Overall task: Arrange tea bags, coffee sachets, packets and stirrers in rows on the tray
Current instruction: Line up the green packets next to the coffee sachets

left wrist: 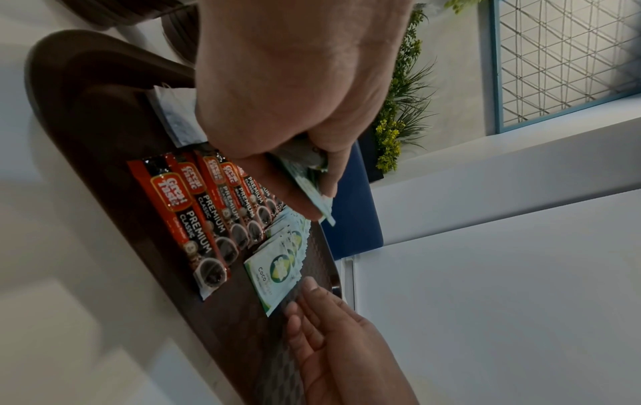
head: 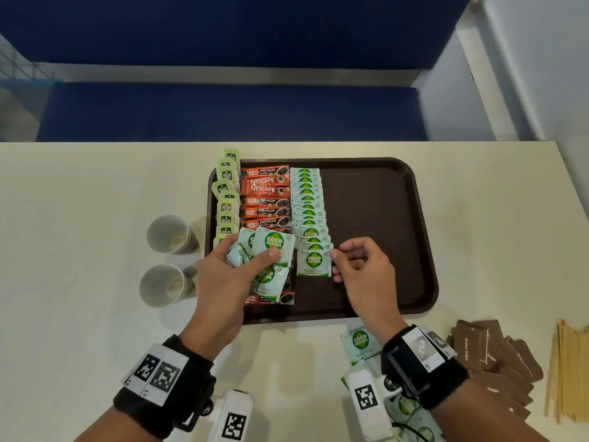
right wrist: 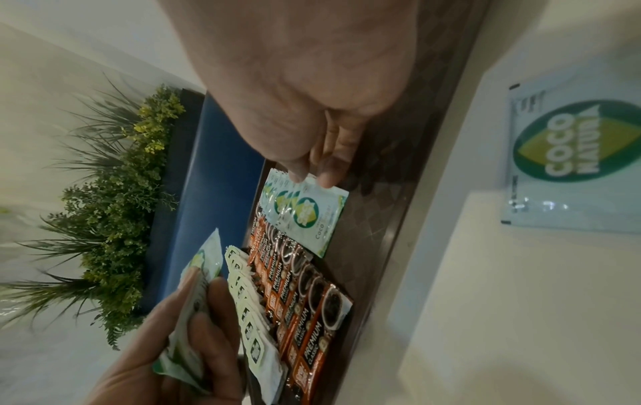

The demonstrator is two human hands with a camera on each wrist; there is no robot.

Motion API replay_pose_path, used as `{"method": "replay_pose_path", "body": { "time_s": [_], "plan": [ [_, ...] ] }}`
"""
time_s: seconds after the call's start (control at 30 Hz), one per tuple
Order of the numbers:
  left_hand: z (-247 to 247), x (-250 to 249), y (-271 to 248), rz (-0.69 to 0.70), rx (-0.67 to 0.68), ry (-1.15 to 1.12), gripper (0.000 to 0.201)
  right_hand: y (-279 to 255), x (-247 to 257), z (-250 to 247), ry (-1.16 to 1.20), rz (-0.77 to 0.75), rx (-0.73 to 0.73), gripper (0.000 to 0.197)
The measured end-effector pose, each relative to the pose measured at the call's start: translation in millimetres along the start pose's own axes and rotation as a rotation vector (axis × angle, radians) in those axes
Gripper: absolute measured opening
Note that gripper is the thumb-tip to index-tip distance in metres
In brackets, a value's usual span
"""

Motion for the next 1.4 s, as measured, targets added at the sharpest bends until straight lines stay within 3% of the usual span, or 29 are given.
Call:
{"method": "replay_pose_path", "body": {
  "time_s": [0.1, 0.23, 0.33, 0.57, 0.73, 1.13, 1.4],
  "plan": [
    [4.0, 1.1, -1.2, 0.003, 0.014, 0.013, 0.054, -5.2, 18.3, -2.2, 0.035, -0.031, 0.036, 0.014],
    [19.3, 1.3, -3.5, 0.014, 0.098, 0.057, 0.056, -19.2, 54.2, 26.4, 0.107, -0.066, 0.366, 0.023],
    [29.4, 0.1, -4.7, 0.02, 0.152, 0.07, 0.057, -18.7, 66.5, 35.6, 0.018, -0.136, 0.451, 0.019],
    [23.5, -5.2, 3.0, 0.041, 0.065, 0.025, 0.042, -1.0, 60.9, 12.0, 0.022, -0.142, 0.407, 0.018],
    [17.7, -7.8, 8.8, 0.059, -0.015, 0.032, 0.04, -1.2, 38.5, 4.0, -0.162, -0.169, 0.427, 0.013],
    [15.4, -7.7, 12.3, 0.065, -0.018, -0.033, 0.042, -8.1, 15.2, 19.5, -0.229, -0.294, 0.236, 0.015],
    [11.0, -5.0, 14.3, 0.058, -0.017, -0.034, 0.042, -4.1, 18.8, 22.8, -0.247, -0.339, 0.223, 0.018]
  ]
}}
Point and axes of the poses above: each hand's wrist, its own y-axis towards the middle knuckle, its own z-axis out of the palm, x = y × z, the point moved 10 cm from there along y, towards the middle knuckle, and after that the axes turned 7 degrees about -x, right-handed, at the moved point
